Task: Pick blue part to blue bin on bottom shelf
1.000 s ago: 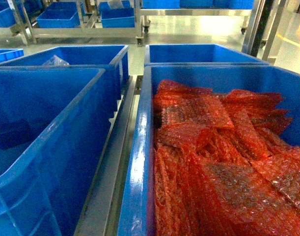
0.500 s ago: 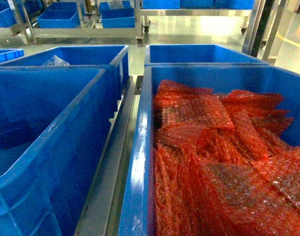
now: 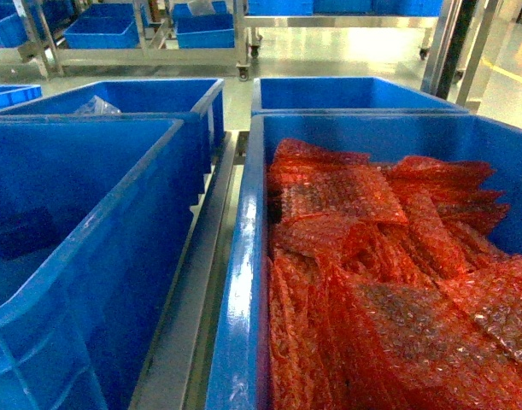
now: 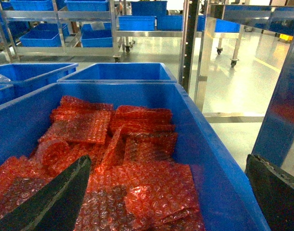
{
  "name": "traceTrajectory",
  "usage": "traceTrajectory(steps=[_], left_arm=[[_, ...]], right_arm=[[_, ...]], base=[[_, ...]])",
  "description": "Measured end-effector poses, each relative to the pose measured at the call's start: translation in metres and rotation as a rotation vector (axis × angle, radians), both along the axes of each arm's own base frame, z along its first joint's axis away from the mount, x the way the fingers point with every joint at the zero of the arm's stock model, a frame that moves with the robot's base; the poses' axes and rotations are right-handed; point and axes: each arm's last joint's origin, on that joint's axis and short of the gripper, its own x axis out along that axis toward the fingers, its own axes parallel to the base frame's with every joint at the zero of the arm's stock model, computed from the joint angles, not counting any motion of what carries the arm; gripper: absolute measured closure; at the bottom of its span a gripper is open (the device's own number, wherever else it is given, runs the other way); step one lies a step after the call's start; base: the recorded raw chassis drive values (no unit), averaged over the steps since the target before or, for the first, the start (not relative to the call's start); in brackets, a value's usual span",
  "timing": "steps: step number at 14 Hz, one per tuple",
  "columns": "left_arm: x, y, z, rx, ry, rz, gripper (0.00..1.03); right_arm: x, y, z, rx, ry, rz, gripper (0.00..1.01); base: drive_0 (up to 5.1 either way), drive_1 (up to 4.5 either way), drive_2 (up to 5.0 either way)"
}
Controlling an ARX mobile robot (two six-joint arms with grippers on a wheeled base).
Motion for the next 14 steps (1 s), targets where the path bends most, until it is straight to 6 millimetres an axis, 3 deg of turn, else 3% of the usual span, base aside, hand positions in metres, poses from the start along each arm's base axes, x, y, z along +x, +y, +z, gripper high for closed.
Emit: traceTrajectory(steps=[12, 13, 14], left_arm=[[-0.018, 0.0, -0.004, 0.003, 0.018, 0.002, 1.01], [-0.018, 0.0, -0.004, 0.003, 0.018, 0.002, 0.98], [-0.018, 0.0, -0.004, 0.003, 0.018, 0.001, 0.84]], right_arm=[[0.0, 0.0, 0.0, 0.0, 0.0, 0.0, 0.03], [0.0, 0.0, 0.0, 0.0, 0.0, 0.0, 0.03], [0.0, 0.0, 0.0, 0.0, 0.0, 0.0, 0.03]], base=[[0.0, 0.0, 0.0], [0.0, 0.0, 0.0], [0.0, 0.0, 0.0]])
